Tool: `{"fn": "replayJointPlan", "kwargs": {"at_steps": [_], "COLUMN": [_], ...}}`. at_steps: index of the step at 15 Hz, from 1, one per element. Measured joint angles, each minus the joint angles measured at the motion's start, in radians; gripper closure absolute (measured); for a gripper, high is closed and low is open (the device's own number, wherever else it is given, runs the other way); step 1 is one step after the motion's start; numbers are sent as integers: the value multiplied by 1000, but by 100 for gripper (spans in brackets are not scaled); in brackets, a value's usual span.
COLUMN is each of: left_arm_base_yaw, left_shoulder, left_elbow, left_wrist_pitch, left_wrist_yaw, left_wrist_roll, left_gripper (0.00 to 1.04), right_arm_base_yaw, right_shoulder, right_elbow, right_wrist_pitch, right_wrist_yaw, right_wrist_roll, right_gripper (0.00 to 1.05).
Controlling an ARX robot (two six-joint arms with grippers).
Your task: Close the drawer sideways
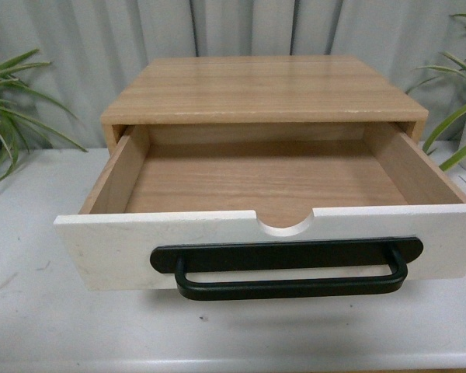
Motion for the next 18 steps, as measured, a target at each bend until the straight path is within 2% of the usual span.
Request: {"fn": "replayJointPlan", "kwargs": {"at_steps": [16, 17, 18], "left_arm_base_yaw": [0, -1, -61], "left_shoulder": [0, 1, 61], "left_elbow": [0, 0, 49], "left_wrist_pitch": [0, -6, -144], "left_wrist_yaw": [0, -5, -155], "left_wrist_roll": [0, -3, -72], "left_gripper": [7, 7, 7], "right_arm_base_yaw": [0, 13, 10], "right_shoulder": [0, 30, 121], "right_elbow": [0, 18, 31], "right_wrist_pitch": [0, -65, -31], "right_wrist_yaw": [0, 35, 48], "right_wrist_roll": [0, 62, 143], "right_gripper": [6, 6, 6]}}
